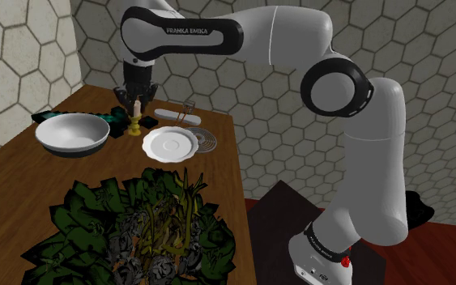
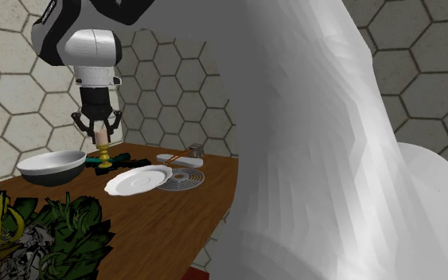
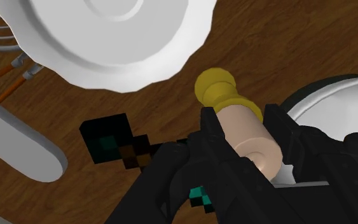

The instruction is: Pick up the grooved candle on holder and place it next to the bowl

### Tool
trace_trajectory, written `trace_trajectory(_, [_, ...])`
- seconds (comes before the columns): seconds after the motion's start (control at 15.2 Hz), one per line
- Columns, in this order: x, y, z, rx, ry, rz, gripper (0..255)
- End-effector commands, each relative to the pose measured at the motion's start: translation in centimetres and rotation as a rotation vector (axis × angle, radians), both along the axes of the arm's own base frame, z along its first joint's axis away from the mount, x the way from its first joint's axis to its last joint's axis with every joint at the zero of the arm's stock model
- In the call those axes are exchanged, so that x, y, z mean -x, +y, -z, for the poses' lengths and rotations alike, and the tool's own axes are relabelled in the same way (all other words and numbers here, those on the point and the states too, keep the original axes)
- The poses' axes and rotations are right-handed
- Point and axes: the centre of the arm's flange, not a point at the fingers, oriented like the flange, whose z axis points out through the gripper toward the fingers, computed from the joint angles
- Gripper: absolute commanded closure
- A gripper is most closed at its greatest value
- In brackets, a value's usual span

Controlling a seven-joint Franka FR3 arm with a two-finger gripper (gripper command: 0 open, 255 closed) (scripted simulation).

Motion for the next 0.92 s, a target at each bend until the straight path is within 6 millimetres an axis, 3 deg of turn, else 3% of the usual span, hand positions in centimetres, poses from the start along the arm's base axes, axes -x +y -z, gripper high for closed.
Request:
trace_trajectory(0.0, [0.0,0.1,1.2,0.0,-0.001,0.0,255])
trace_trajectory(0.4, [0.0,0.1,4.4,0.0,-0.001,0.0,255])
trace_trajectory(0.86, [0.0,0.1,4.4,0.0,-0.001,0.0,255])
